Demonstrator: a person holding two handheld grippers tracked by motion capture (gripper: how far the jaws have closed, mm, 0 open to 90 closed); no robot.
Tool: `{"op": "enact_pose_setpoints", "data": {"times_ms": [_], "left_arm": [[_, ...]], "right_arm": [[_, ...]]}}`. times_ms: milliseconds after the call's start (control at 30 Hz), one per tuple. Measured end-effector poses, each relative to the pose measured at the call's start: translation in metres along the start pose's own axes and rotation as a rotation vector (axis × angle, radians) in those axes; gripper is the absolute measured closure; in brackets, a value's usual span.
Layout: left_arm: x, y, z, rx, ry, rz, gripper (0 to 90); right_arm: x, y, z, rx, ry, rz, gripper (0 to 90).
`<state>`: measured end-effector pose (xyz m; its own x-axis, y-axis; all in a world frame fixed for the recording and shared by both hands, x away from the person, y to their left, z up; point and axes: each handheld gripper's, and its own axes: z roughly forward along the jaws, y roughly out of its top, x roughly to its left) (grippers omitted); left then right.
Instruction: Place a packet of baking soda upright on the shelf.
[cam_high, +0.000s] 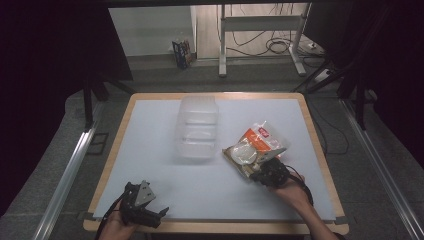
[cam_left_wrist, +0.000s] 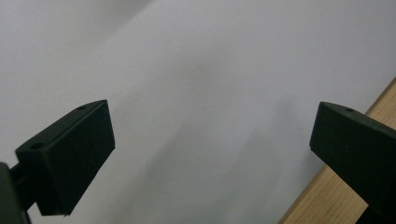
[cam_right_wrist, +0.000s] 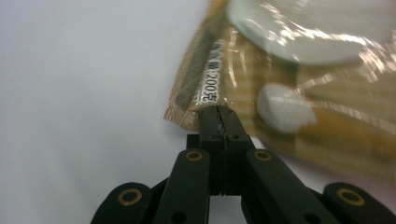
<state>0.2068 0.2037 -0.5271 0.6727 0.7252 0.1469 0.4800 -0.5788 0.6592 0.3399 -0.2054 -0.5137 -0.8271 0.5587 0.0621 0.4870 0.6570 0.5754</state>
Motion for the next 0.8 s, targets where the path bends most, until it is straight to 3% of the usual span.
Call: {"op": "enact_pose_setpoints", "data": {"times_ms": [67,200,333,533,700,800], "left_arm": [[0.000,0.000,0.000,0.002,0.000,0.003,0.0],[0.000,0.000,0.000,0.001,0.001,0.006,0.0],[0.000,0.000,0.000,0.003,0.000,0.011,0.0],[0.000,0.000,0.000,0.004,0.001,0.013,0.0],[-0.001,0.000,0.000,0.003,0.003,0.013,0.0],[-0.001,0.000,0.000,0.003,0.004,0.013,0.0]], "right_arm": [[0.009,0.007,0.006,0.007,0.007,-0.031,88.8],[0.014,0.012,0.009,0.019,-0.001,-0.064,88.8],[0.013,0.011,0.008,0.018,0.008,-0.063,88.5],[0.013,0.005,0.001,0.029,-0.023,-0.084,79.2],[0.011,0.002,-0.006,0.020,-0.043,-0.068,72.4],[0.009,-0.001,-0.011,0.010,-0.058,-0.057,63.9]]}}
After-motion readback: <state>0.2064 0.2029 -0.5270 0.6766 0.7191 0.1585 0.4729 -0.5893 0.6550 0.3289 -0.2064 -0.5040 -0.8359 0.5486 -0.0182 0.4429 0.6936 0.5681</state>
